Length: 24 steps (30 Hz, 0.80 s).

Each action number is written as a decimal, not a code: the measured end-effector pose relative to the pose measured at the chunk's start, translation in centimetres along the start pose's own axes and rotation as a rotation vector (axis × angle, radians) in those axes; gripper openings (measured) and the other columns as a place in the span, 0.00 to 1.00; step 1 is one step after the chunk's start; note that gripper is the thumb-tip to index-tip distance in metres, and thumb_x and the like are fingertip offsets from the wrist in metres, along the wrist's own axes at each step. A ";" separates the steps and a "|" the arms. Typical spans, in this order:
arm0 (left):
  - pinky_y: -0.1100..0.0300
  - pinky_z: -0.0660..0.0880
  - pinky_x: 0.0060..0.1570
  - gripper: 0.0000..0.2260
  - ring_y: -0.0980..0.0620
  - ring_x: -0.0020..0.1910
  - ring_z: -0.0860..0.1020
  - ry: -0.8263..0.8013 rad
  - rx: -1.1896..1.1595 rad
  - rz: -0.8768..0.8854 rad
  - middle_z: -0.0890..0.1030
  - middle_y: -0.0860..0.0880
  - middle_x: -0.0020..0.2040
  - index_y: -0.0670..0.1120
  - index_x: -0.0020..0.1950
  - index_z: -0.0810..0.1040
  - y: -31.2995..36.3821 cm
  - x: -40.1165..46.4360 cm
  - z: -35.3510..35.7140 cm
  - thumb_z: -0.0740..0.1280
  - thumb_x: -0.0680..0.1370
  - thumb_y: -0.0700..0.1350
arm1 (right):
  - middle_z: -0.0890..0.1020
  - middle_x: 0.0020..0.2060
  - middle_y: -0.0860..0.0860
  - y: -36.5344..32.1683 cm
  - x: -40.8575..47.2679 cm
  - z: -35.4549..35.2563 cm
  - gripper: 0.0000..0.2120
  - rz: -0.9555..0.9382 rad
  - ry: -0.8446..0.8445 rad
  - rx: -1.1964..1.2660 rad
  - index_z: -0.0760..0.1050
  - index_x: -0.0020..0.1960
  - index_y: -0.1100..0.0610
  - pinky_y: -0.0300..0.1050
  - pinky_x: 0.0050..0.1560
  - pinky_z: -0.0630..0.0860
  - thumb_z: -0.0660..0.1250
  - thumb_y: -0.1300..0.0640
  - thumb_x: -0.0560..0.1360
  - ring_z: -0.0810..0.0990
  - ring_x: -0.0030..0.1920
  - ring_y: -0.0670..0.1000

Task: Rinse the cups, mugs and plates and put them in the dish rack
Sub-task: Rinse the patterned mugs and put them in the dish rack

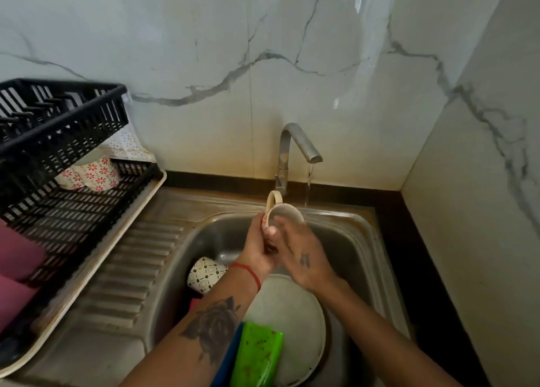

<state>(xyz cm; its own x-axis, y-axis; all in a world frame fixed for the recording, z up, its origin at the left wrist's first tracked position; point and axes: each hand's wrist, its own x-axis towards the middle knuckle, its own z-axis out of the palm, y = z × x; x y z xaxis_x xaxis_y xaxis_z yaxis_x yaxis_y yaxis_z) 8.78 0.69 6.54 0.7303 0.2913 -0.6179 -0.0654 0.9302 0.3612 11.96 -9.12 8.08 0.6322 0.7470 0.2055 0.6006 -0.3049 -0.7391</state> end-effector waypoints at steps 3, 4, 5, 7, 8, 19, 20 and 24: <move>0.50 0.79 0.48 0.20 0.42 0.48 0.82 -0.011 0.103 0.012 0.85 0.40 0.41 0.39 0.51 0.80 -0.5 0.9 1.0 0.69 0.74 0.57 | 0.74 0.62 0.47 1.5 1.2 0.4 0.18 0.054 -0.156 0.047 0.67 0.68 0.49 0.43 0.68 0.66 0.51 0.45 0.82 0.71 0.65 0.46; 0.50 0.78 0.47 0.21 0.43 0.48 0.81 -0.013 0.132 0.012 0.85 0.40 0.41 0.40 0.53 0.78 -0.4 1.1 1.5 0.68 0.74 0.58 | 0.73 0.64 0.48 2.2 1.7 0.2 0.19 0.016 -0.157 -0.039 0.66 0.70 0.50 0.44 0.70 0.64 0.50 0.46 0.82 0.70 0.67 0.47; 0.51 0.78 0.44 0.23 0.43 0.47 0.81 -0.016 0.148 0.008 0.85 0.40 0.40 0.40 0.54 0.77 -0.3 1.4 2.0 0.67 0.74 0.59 | 0.73 0.65 0.50 2.6 1.9 -0.3 0.20 -0.046 -0.169 -0.112 0.65 0.71 0.51 0.46 0.71 0.63 0.50 0.46 0.83 0.69 0.67 0.48; 0.53 0.78 0.41 0.25 0.44 0.41 0.82 -0.020 0.148 -0.018 0.84 0.40 0.39 0.40 0.54 0.77 0.2 1.7 2.7 0.66 0.74 0.62 | 0.74 0.65 0.52 3.5 2.2 -1.6 0.19 -0.176 -0.223 -0.155 0.67 0.70 0.53 0.49 0.72 0.63 0.50 0.47 0.83 0.71 0.66 0.50; 0.55 0.78 0.39 0.25 0.44 0.38 0.82 -0.026 0.145 -0.027 0.84 0.41 0.38 0.40 0.54 0.78 0.4 1.8 3.1 0.66 0.74 0.62 | 0.75 0.65 0.53 4.0 2.4 -2.8 0.20 -0.226 -0.237 -0.206 0.69 0.69 0.53 0.50 0.72 0.62 0.50 0.46 0.83 0.71 0.67 0.50; 0.48 0.73 0.63 0.26 0.43 0.60 0.77 -0.137 0.067 0.117 0.78 0.40 0.61 0.43 0.68 0.74 -0.3 3.0 5.2 0.65 0.76 0.58 | 0.79 0.51 0.50 3.6 6.0 -2.6 0.15 0.058 -0.108 -0.066 0.73 0.60 0.51 0.46 0.53 0.77 0.54 0.46 0.81 0.78 0.52 0.49; 0.48 0.74 0.61 0.26 0.43 0.59 0.78 -0.130 0.089 0.137 0.79 0.40 0.60 0.43 0.68 0.73 0.0 3.0 5.1 0.65 0.77 0.58 | 0.79 0.54 0.52 3.6 5.7 -3.1 0.15 -0.001 -0.144 -0.070 0.73 0.61 0.52 0.45 0.53 0.77 0.55 0.46 0.81 0.78 0.52 0.49; 0.54 0.80 0.34 0.25 0.45 0.44 0.81 -0.142 0.171 0.150 0.80 0.41 0.50 0.43 0.69 0.72 0.5 2.8 4.5 0.66 0.76 0.56 | 0.71 0.69 0.53 4.8 6.4 -5.7 0.26 -0.210 -0.418 -0.523 0.66 0.72 0.53 0.47 0.67 0.68 0.58 0.41 0.79 0.69 0.68 0.52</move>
<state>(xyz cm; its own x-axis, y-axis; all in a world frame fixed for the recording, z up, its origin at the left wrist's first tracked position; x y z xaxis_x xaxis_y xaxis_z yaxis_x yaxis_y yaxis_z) 13.85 0.96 8.19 0.8100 0.3772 -0.4490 -0.0729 0.8245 0.5611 21.67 -9.14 9.48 0.2984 0.9539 -0.0315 0.9125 -0.2948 -0.2835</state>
